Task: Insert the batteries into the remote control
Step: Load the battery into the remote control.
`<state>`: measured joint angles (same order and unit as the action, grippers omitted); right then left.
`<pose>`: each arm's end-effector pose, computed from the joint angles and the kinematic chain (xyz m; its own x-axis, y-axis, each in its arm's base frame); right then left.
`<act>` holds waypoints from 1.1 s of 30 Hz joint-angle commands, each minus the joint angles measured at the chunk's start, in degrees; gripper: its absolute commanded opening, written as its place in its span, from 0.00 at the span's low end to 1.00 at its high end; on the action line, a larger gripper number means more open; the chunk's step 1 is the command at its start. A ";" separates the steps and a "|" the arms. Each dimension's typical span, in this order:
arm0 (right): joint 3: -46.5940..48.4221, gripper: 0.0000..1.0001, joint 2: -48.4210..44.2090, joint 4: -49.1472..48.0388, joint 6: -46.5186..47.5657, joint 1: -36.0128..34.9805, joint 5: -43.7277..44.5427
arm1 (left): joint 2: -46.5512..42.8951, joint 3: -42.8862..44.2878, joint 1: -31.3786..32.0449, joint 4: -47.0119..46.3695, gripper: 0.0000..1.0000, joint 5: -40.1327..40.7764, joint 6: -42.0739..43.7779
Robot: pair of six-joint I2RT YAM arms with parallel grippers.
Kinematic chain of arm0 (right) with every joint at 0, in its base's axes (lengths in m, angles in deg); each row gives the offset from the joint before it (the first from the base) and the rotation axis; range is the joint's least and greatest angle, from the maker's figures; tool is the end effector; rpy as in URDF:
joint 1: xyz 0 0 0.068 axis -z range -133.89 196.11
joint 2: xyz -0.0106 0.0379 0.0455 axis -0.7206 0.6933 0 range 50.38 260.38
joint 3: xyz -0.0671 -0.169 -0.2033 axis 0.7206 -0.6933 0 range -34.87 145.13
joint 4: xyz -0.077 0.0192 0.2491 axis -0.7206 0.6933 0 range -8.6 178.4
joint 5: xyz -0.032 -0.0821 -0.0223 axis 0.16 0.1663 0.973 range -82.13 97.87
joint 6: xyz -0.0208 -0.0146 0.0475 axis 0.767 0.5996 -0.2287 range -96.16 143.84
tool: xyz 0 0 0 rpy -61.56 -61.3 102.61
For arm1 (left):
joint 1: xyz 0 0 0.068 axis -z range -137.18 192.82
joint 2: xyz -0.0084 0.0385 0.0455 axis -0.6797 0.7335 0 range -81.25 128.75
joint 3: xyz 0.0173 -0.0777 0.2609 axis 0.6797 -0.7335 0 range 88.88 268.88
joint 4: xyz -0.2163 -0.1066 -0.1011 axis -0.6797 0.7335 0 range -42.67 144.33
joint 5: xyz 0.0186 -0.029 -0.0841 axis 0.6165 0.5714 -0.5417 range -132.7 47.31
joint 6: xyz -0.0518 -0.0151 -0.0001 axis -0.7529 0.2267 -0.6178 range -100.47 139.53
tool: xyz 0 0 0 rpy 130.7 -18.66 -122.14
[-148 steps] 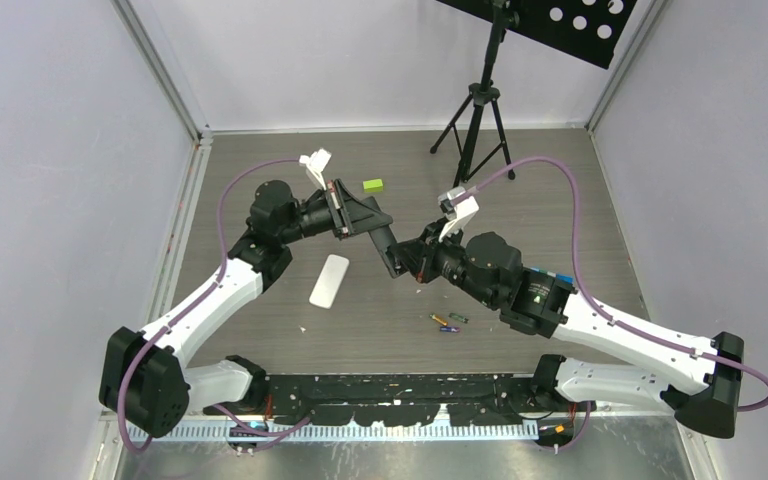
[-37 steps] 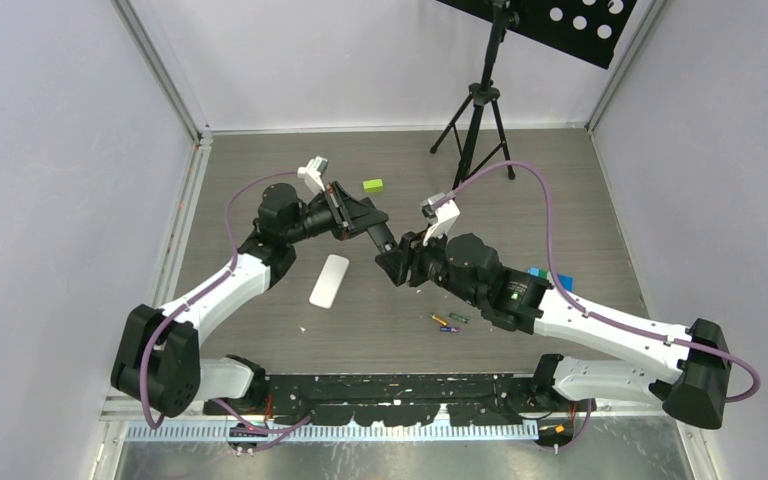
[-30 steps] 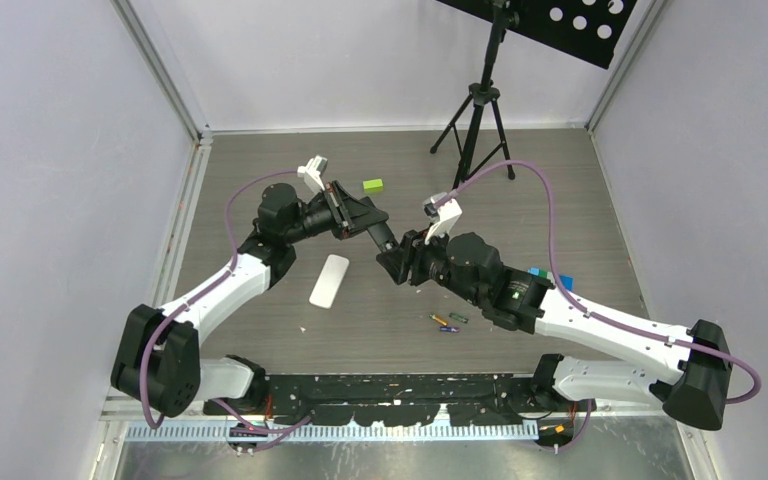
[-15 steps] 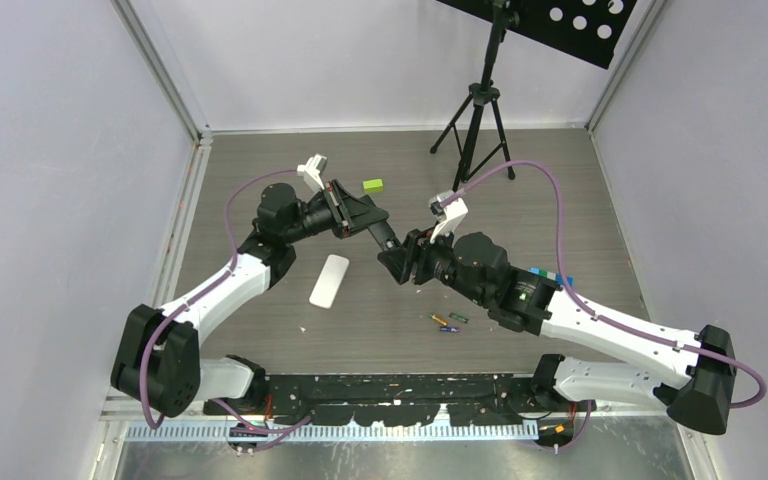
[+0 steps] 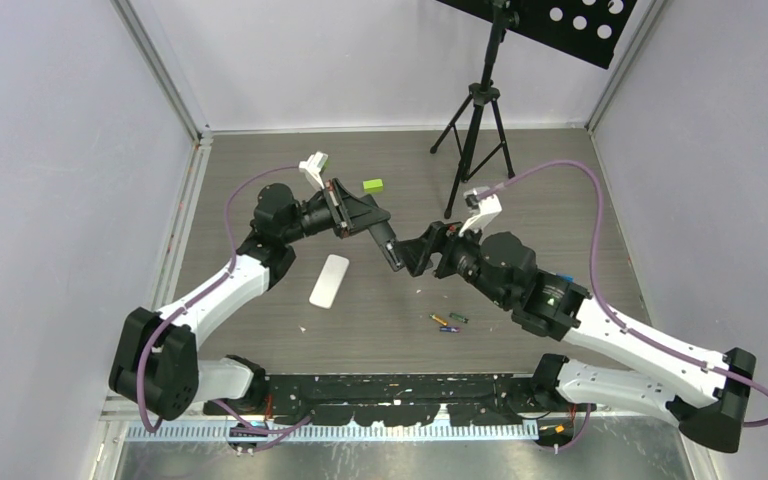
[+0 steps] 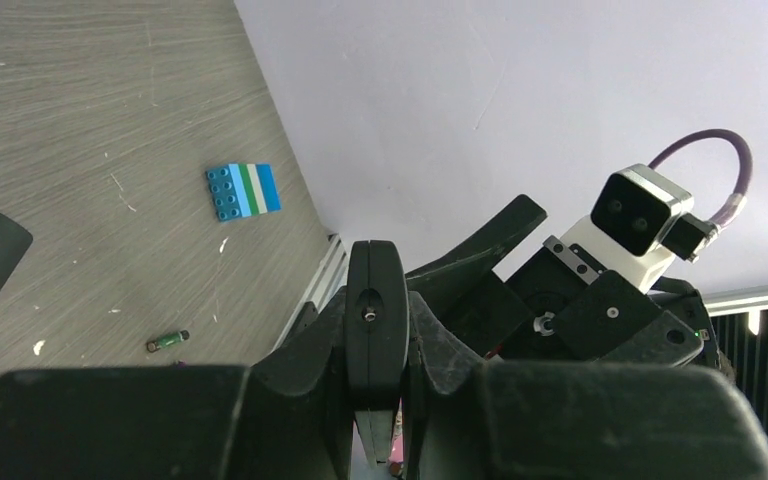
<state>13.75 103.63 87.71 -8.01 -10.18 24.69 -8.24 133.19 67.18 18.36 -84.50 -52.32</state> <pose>0.1291 0.1749 0.3446 -0.4265 0.2711 -0.8629 -0.4867 0.7353 0.4716 0.2518 -0.1400 0.3013 -0.8679 -0.3845 -0.3144 0.2890 0.1239 -0.9493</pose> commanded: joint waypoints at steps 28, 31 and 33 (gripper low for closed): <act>-8.90 0.92 4.62 -24.75 -46.11 0.05 2.71 | -1.14 1.98 0.07 -9.97 0.00 5.42 -3.25; -8.63 0.90 4.93 -24.97 -46.21 0.04 3.26 | -0.95 1.96 0.07 -10.21 0.00 5.12 -3.49; -8.83 0.89 5.00 -25.80 -46.34 0.06 3.72 | -1.01 1.92 0.07 -10.26 0.00 4.98 -3.51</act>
<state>3.39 108.64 66.66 -53.13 -10.12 26.46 -8.74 133.39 67.18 12.66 -79.23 -55.16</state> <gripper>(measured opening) 0.899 0.182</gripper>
